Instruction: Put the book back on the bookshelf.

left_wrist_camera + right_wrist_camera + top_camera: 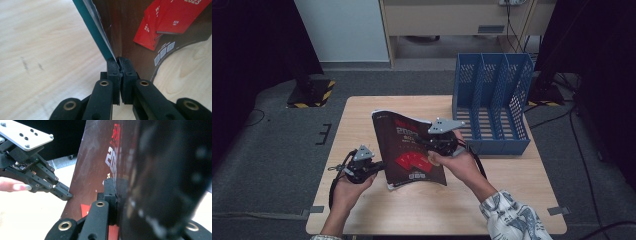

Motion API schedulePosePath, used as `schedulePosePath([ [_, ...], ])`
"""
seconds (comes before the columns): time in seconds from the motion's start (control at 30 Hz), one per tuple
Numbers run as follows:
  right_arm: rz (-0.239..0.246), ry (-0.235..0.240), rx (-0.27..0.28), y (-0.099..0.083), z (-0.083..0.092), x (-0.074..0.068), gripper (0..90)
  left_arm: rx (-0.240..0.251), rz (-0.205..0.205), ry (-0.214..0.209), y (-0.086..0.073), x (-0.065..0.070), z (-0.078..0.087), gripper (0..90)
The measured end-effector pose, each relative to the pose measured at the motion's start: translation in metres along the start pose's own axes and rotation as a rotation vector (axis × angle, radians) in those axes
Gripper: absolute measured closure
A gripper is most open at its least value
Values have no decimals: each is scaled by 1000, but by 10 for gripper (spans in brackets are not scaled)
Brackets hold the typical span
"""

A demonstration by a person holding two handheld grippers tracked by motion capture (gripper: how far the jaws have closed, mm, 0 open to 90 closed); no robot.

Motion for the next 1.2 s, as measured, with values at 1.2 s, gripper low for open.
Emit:
schedulePosePath([
  [1.2,15,60,92,34,16,-3,756,43,-32,26,4,0,7,877],
])
Point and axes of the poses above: each handheld gripper's, and its own axes: z roughly backward along the jaws, y roughly out of its top, x roughly to its right, the point moved 7 cm from there along -z, roughly forward along the jaws, and after that the axes turned 9 degrees about y, right-handed, at the moved point
